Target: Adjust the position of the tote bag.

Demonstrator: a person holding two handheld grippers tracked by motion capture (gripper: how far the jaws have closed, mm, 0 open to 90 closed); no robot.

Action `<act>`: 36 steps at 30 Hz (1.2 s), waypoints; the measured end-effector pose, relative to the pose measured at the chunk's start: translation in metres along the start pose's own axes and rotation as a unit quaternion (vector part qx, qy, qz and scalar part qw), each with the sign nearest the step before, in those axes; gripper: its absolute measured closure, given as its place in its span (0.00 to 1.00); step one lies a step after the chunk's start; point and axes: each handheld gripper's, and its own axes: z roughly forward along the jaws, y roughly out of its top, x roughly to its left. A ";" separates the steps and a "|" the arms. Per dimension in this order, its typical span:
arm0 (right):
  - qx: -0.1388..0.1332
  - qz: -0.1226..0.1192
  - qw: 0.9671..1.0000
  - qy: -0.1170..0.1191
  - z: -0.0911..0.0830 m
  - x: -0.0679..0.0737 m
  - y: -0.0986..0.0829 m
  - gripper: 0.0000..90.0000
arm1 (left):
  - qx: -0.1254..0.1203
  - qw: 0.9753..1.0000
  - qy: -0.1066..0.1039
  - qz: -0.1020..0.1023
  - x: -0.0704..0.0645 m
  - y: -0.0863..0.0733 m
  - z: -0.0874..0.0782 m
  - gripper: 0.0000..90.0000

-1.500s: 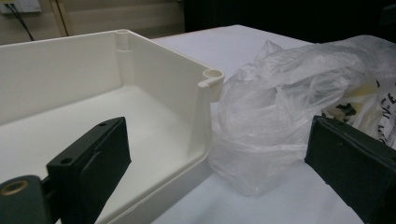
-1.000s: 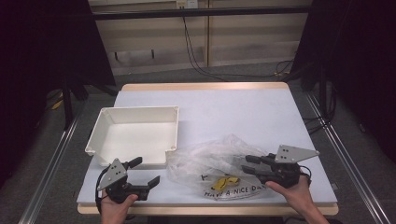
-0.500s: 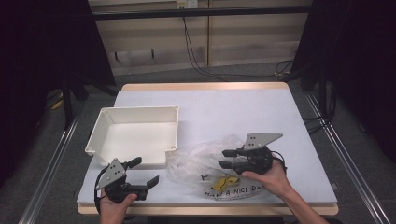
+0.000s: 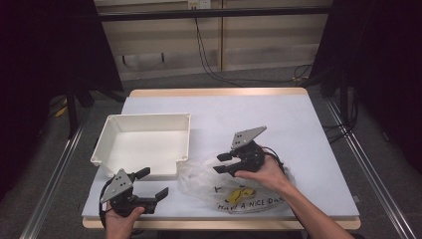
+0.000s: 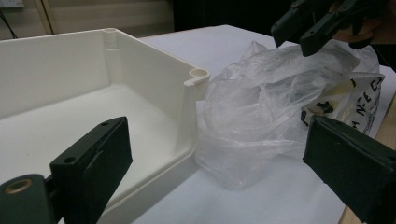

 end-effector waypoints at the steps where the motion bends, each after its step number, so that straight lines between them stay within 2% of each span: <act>1: 0.008 0.000 1.000 0.001 0.005 -0.001 0.004 0.61 | 0.000 1.000 -0.008 0.004 0.000 0.000 0.000 0.08; 5: 0.028 -0.007 1.000 0.006 0.014 -0.004 0.012 0.61 | 0.007 1.000 -0.002 0.007 0.000 0.000 0.000 0.08; 9: 0.072 -0.009 0.997 0.018 0.029 -0.007 0.019 0.57 | 0.010 1.000 -0.002 0.008 0.000 0.000 0.001 0.08; 14: 0.084 -0.005 0.996 0.020 0.039 -0.011 0.020 0.53 | 0.006 1.000 -0.002 0.005 0.000 0.000 0.000 0.08; 15: 0.093 -0.004 0.995 0.019 0.043 -0.011 0.020 0.52 | 0.004 1.000 -0.007 0.006 0.000 0.000 0.000 0.08; 17: 0.098 -0.010 0.995 0.020 0.046 -0.012 0.020 0.52 | 0.009 1.000 0.000 0.007 0.000 0.000 0.000 0.08; 19: 0.099 -0.008 0.995 0.021 0.047 -0.012 0.020 0.52 | 0.009 1.000 -0.002 0.009 0.000 0.000 0.001 0.08; 23: 0.122 -0.014 0.992 0.024 0.057 -0.011 0.017 0.53 | 0.010 1.000 -0.002 0.010 0.000 0.000 0.002 0.08; 28: 0.142 -0.027 0.989 0.022 0.064 -0.011 0.016 0.62 | 0.008 1.000 -0.007 0.010 0.000 0.000 0.002 0.08; 29: 0.152 -0.024 0.988 0.022 0.066 -0.010 0.015 0.67 | 0.009 1.000 -0.007 0.010 0.000 0.000 0.002 0.08; 30: 0.152 -0.024 0.988 0.022 0.066 -0.010 0.015 0.67 | 0.009 1.000 -0.007 0.010 0.000 0.000 0.002 0.08; 31: 0.156 -0.031 0.987 0.028 0.068 -0.013 0.015 0.76 | 0.010 1.000 -0.005 0.010 0.000 0.000 0.001 0.08; 32: 0.156 -0.031 0.987 0.028 0.068 -0.013 0.015 0.76 | 0.010 1.000 -0.006 0.010 0.001 0.000 0.002 0.08; 34: 0.165 -0.021 0.986 0.030 0.068 -0.012 0.013 0.86 | 0.010 1.000 -0.006 0.010 0.001 0.000 0.001 0.08; 36: 0.156 -0.026 0.987 0.029 0.068 -0.013 0.013 0.95 | 0.007 1.000 -0.011 0.009 0.001 0.000 0.002 0.08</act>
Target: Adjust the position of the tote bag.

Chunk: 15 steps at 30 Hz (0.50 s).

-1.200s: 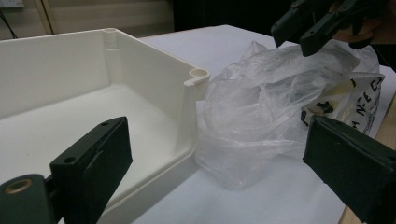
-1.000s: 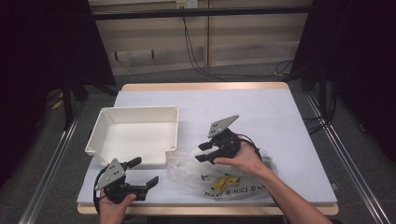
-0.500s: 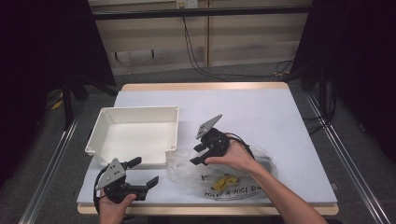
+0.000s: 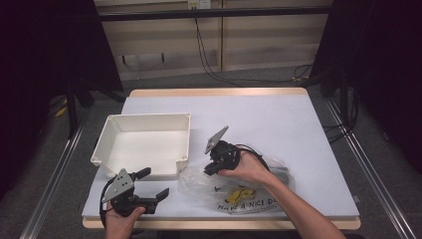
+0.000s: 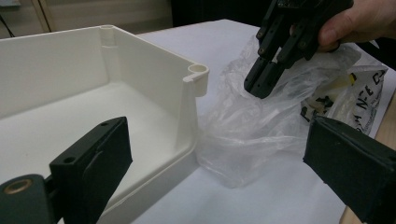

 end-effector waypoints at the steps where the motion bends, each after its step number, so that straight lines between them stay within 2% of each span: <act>1: 0.000 0.000 1.000 0.000 0.000 0.000 0.000 0.95 | 0.000 1.000 0.000 0.000 0.000 0.000 0.000 0.08; 2: -0.003 -0.002 1.000 0.004 -0.001 -0.001 0.000 0.97 | 0.003 1.000 0.005 0.000 0.000 0.000 0.000 0.08; 4: -0.008 0.005 1.000 0.005 -0.004 0.001 0.000 1.00 | 0.003 1.000 0.003 0.001 0.000 0.000 0.000 0.08; 5: -0.008 0.001 1.000 0.006 -0.005 0.000 -0.001 1.00 | 0.005 1.000 0.008 0.001 -0.001 0.000 0.000 0.08; 8: -0.014 0.002 1.000 0.003 -0.007 0.001 -0.001 1.00 | 0.003 1.000 0.004 0.000 0.000 0.000 0.000 0.08; 9: -0.030 0.008 1.000 0.007 -0.011 0.001 -0.001 1.00 | 0.005 1.000 0.007 0.001 0.000 0.000 -0.001 0.08; 15: -0.061 0.011 0.998 0.008 -0.026 0.002 -0.004 1.00 | 0.005 1.000 0.011 -0.002 -0.001 0.000 0.000 0.08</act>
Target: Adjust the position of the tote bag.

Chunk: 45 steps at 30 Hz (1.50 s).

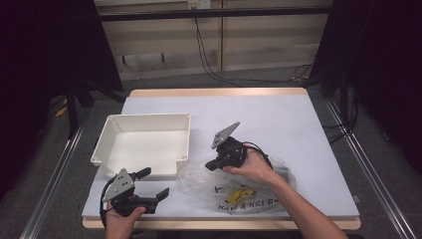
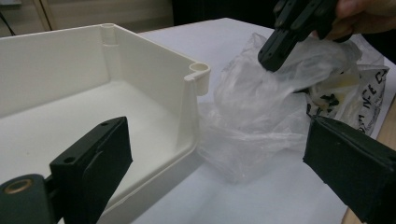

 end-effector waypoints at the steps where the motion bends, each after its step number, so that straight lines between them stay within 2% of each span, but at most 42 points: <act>1: -0.023 0.003 1.000 0.002 -0.007 -0.001 -0.001 1.00 | 0.001 1.000 0.001 0.004 -0.001 0.000 0.000 0.09; 2: -0.037 0.007 0.999 0.002 -0.012 -0.001 -0.002 1.00 | 0.000 1.000 -0.003 0.004 -0.001 0.000 0.000 0.09; 4: -0.053 0.012 0.999 0.002 -0.020 -0.001 -0.003 1.00 | 0.007 1.000 0.004 0.011 -0.002 0.000 0.000 0.10; 6: -0.060 0.012 0.998 -0.001 -0.024 0.000 -0.004 1.00 | 0.002 1.000 -0.001 0.007 -0.002 0.000 0.000 0.11; 7: -0.076 0.014 0.997 -0.001 -0.032 0.000 -0.005 1.00 | 0.000 1.000 0.000 0.000 -0.002 -0.001 0.002 0.11; 8: -0.076 0.014 0.997 -0.001 -0.032 0.000 -0.005 1.00 | 0.000 1.000 0.000 0.000 -0.002 -0.001 0.002 0.12; 9: -0.090 0.017 0.996 -0.003 -0.040 0.000 -0.006 1.00 | -0.002 1.000 -0.011 0.003 -0.001 -0.001 0.004 0.13; 11: -0.098 0.016 0.995 -0.004 -0.043 0.000 -0.007 1.00 | 0.001 1.000 -0.007 0.003 -0.003 -0.001 0.003 0.17; 12: -0.113 0.019 0.993 -0.007 -0.051 0.001 -0.011 1.00 | 0.002 1.000 -0.010 0.011 -0.004 0.000 0.003 0.19; 14: -0.123 0.020 0.992 -0.009 -0.057 0.002 -0.013 1.00 | 0.002 1.000 -0.026 0.013 -0.006 -0.001 0.004 0.25; 15: -0.123 0.020 0.992 -0.009 -0.057 0.002 -0.013 1.00 | 0.002 1.000 -0.026 0.013 -0.006 -0.001 0.004 0.27; 17: -0.144 0.018 0.989 -0.011 -0.068 0.003 -0.017 1.00 | 0.008 0.999 -0.030 0.019 -0.008 0.000 0.005 0.34; 19: -0.154 0.018 0.988 -0.015 -0.076 0.005 -0.020 1.00 | 0.007 0.999 -0.047 0.024 -0.012 0.001 0.010 0.37; 21: -0.166 0.018 0.986 -0.019 -0.083 0.006 -0.023 1.00 | 0.010 0.999 -0.041 0.024 -0.014 0.001 0.011 0.37; 22: -0.172 0.020 0.985 -0.018 -0.087 0.006 -0.024 1.00 | 0.005 0.998 -0.055 0.023 -0.015 0.002 0.013 0.37; 23: -0.172 0.020 0.985 -0.018 -0.087 0.006 -0.024 1.00 | 0.005 0.998 -0.055 0.023 -0.015 0.002 0.013 0.37; 24: -0.187 0.022 0.982 -0.020 -0.096 0.007 -0.029 1.00 | 0.007 0.998 -0.052 0.020 -0.016 0.003 0.013 0.37; 27: -0.192 0.022 0.981 -0.023 -0.101 0.009 -0.033 1.00 | 0.003 0.998 -0.054 0.010 -0.016 0.003 0.013 0.36; 29: -0.200 0.022 0.979 -0.025 -0.107 0.012 -0.038 1.00 | -0.004 0.998 -0.057 -0.005 -0.014 0.002 0.012 0.35; 30: -0.208 0.021 0.977 -0.027 -0.113 0.015 -0.042 1.00 | -0.005 0.998 -0.055 -0.005 -0.014 0.003 0.012 0.35; 32: -0.209 0.019 0.977 -0.031 -0.116 0.016 -0.044 1.00 | -0.004 0.999 -0.051 -0.004 -0.013 0.004 0.013 0.35; 33: -0.223 0.021 0.974 -0.035 -0.123 0.017 -0.049 1.00 | -0.003 0.999 -0.051 -0.001 -0.014 0.004 0.013 0.35; 34: -0.227 0.023 0.973 -0.036 -0.126 0.016 -0.051 1.00 | -0.005 0.999 -0.047 -0.003 -0.015 0.005 0.014 0.35; 35: -0.227 0.023 0.973 -0.036 -0.126 0.016 -0.051 1.00 | 0.000 0.999 -0.050 0.002 -0.014 0.006 0.013 0.35; 36: -0.240 0.027 0.970 -0.039 -0.132 0.015 -0.056 1.00 | -0.005 0.998 -0.058 0.003 -0.015 0.007 0.015 0.35; 37: -0.240 0.027 0.970 -0.039 -0.132 0.015 -0.056 1.00 | -0.004 0.999 -0.051 0.004 -0.016 0.008 0.015 0.35; 38: -0.242 0.029 0.969 -0.039 -0.134 0.015 -0.058 1.00 | -0.012 0.998 -0.062 -0.003 -0.016 0.009 0.016 0.35; 41: -0.255 0.030 0.965 -0.047 -0.145 0.020 -0.067 1.00 | -0.008 0.998 -0.056 0.000 -0.017 0.011 0.015 0.35; 45: -0.261 0.032 0.963 -0.049 -0.151 0.020 -0.072 1.00 | -0.012 0.998 -0.054 -0.003 -0.016 0.012 0.014 0.35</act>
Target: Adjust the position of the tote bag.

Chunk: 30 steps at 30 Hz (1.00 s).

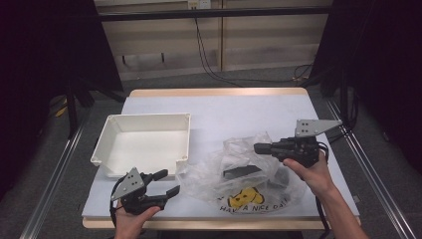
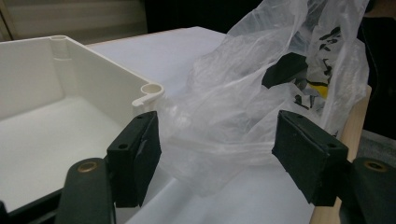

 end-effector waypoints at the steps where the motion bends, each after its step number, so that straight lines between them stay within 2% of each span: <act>1: -0.008 0.003 1.000 -0.003 -0.006 0.000 -0.002 1.00 | 0.002 1.000 0.001 0.003 0.000 0.001 -0.001 0.36; 10: -0.014 0.007 1.000 -0.020 -0.024 0.000 -0.010 1.00 | -0.029 1.000 0.007 0.000 0.003 0.017 -0.006 0.32; 11: -0.017 0.007 0.999 -0.026 -0.029 -0.002 -0.012 1.00 | -0.026 1.000 0.007 0.010 0.004 0.019 -0.008 0.31; 13: -0.023 0.010 0.999 -0.028 -0.034 -0.003 -0.013 1.00 | -0.030 1.000 0.004 0.010 0.004 0.023 -0.006 0.29; 15: -0.024 0.011 0.999 -0.030 -0.035 -0.003 -0.014 1.00 | -0.039 0.999 -0.006 0.002 0.002 0.027 -0.004 0.28; 17: -0.026 0.010 0.999 -0.034 -0.037 -0.002 -0.016 1.00 | -0.046 0.999 -0.027 0.009 0.001 0.033 -0.001 0.26; 19: -0.025 0.010 0.999 -0.035 -0.038 -0.003 -0.017 1.00 | -0.046 0.998 -0.032 0.005 0.000 0.035 0.000 0.25; 20: -0.027 0.011 0.999 -0.035 -0.038 -0.003 -0.017 1.00 | -0.045 0.999 -0.027 0.008 0.000 0.037 0.001 0.24; 23: -0.026 0.011 0.999 -0.038 -0.039 -0.003 -0.018 1.00 | -0.058 0.997 -0.042 -0.002 -0.002 0.044 0.002 0.23; 24: -0.031 0.012 0.999 -0.034 -0.039 -0.004 -0.018 1.00 | -0.061 0.997 -0.040 0.010 -0.002 0.048 0.002 0.23; 27: -0.030 0.011 0.999 -0.034 -0.039 -0.004 -0.018 1.00 | -0.064 0.997 -0.047 0.010 -0.002 0.052 0.007 0.23; 28: -0.030 0.009 0.999 -0.035 -0.039 -0.003 -0.018 1.00 | -0.066 0.996 -0.058 0.012 -0.002 0.052 0.009 0.22; 30: -0.029 0.009 0.999 -0.035 -0.039 -0.003 -0.018 1.00 | -0.061 0.996 -0.069 0.015 -0.003 0.055 0.014 0.22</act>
